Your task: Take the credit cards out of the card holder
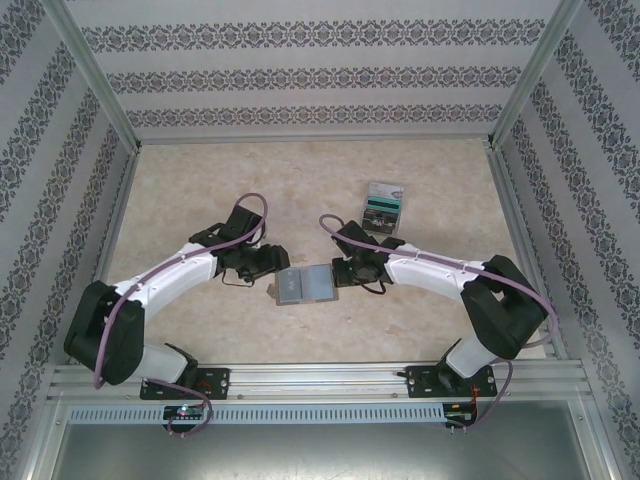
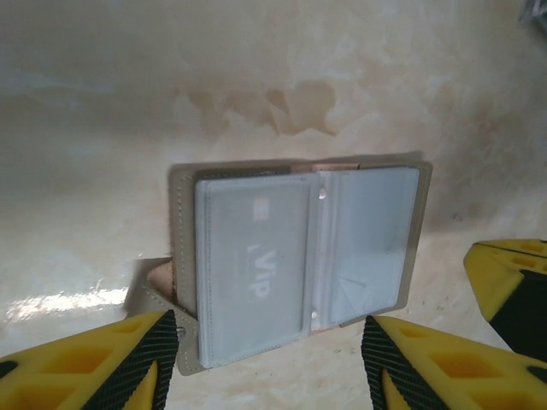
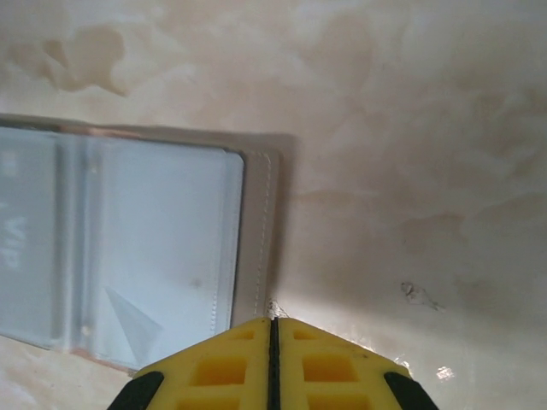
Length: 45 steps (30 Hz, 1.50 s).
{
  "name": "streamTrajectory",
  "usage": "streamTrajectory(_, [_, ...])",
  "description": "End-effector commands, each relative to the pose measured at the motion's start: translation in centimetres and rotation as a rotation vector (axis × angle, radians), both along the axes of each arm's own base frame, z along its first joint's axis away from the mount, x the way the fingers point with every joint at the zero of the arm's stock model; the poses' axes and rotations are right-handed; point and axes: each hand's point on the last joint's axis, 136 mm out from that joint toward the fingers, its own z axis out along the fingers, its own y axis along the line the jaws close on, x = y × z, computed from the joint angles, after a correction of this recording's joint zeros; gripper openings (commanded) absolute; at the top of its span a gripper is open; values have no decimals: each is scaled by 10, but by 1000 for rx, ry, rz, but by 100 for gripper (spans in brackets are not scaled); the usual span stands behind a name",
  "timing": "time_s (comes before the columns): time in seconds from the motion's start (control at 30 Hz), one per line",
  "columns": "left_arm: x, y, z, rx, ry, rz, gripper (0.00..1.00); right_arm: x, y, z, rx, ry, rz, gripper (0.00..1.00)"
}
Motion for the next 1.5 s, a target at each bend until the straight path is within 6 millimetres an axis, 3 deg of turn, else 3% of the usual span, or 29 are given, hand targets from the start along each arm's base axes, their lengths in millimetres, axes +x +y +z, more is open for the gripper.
streamTrajectory(0.0, [-1, -14, -6, -33, 21, -30, 59, -10, 7, -14, 39, 49, -27, 0])
streamTrajectory(0.3, [-9, -24, -27, -16, 85, -85, 47, -14, 12, -29, 25, 78, -23, 0])
streamTrajectory(1.0, [-13, -22, -57, 50, 148, -122, 47, -15, 19, -31, 18, 82, -18, 0])
streamTrajectory(1.47, [-7, -54, -33, -80, 80, -201, 47, -15, 25, -34, 21, 98, -14, 0])
